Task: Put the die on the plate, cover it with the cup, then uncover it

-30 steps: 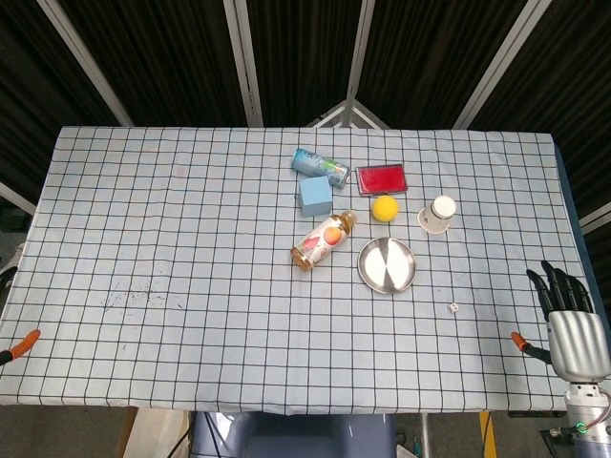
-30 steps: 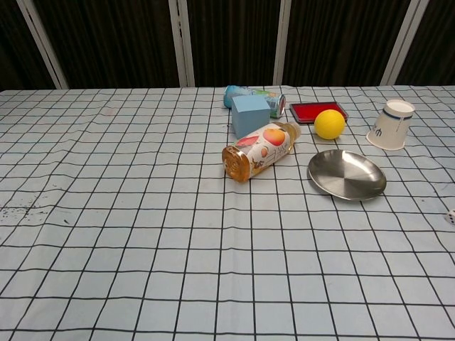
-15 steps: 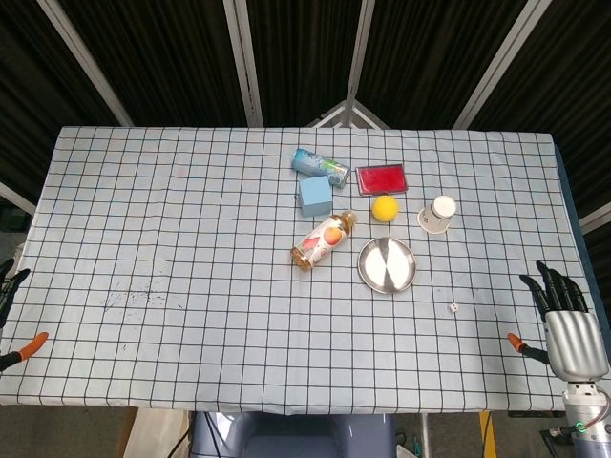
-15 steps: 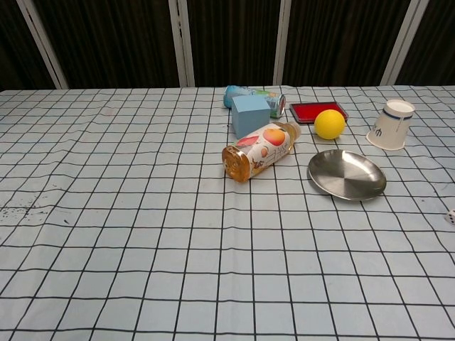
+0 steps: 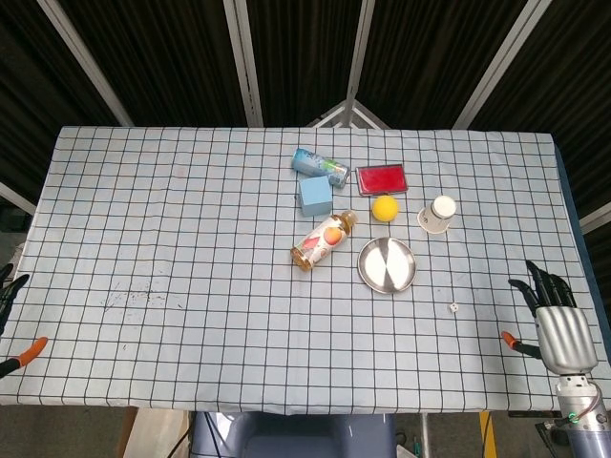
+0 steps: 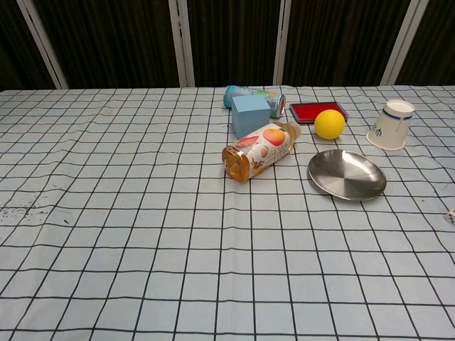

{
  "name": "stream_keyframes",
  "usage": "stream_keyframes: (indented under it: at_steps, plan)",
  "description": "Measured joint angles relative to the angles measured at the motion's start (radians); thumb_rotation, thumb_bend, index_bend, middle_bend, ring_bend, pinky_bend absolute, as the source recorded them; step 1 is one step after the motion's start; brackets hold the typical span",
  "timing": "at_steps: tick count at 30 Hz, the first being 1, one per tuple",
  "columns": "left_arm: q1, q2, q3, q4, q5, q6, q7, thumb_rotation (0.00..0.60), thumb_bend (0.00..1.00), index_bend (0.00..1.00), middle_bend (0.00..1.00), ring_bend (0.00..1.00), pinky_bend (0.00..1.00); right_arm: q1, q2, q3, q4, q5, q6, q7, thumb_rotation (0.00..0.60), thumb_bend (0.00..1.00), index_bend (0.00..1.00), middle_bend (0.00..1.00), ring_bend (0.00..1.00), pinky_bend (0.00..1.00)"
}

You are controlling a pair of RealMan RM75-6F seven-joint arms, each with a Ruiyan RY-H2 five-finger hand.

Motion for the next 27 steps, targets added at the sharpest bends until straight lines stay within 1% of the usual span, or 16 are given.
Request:
stream_keyframes:
  at_steps: [5,11,16,21,24,27]
  plan:
    - [-0.009,-0.004,-0.003,-0.011,-0.012,-0.025,0.018,0.600,0.26,0.10,0.00,0.00,0.02,0.047,-0.015,0.001,0.069,-0.009,-0.070,0.025,0.600,0.08,0.26,0.05,0.11,0.10]
    - [-0.009,-0.013,-0.007,-0.017,-0.018,-0.025,0.039,0.600,0.26,0.10,0.00,0.00,0.02,0.124,-0.048,-0.005,0.211,-0.052,-0.154,0.128,0.600,0.08,0.26,0.05,0.13,0.10]
    - [-0.004,-0.016,-0.003,-0.024,-0.016,-0.020,0.054,0.600,0.26,0.10,0.00,0.00,0.02,0.176,-0.112,-0.024,0.384,-0.105,-0.188,0.219,0.600,0.08,0.27,0.05,0.14,0.10]
    - [0.000,-0.021,0.000,-0.027,-0.010,-0.015,0.064,0.600,0.26,0.10,0.00,0.00,0.02,0.215,-0.204,-0.045,0.577,-0.148,-0.196,0.314,0.600,0.10,0.32,0.06,0.14,0.10]
    - [-0.001,-0.023,0.004,-0.029,-0.005,-0.021,0.071,0.600,0.26,0.10,0.00,0.00,0.02,0.236,-0.258,-0.065,0.674,-0.176,-0.196,0.381,0.600,0.12,0.34,0.06,0.13,0.10]
    - [-0.001,-0.023,0.005,-0.031,-0.006,-0.025,0.076,0.600,0.26,0.10,0.00,0.00,0.02,0.250,-0.300,-0.092,0.741,-0.207,-0.188,0.428,0.600,0.14,0.35,0.06,0.14,0.10]
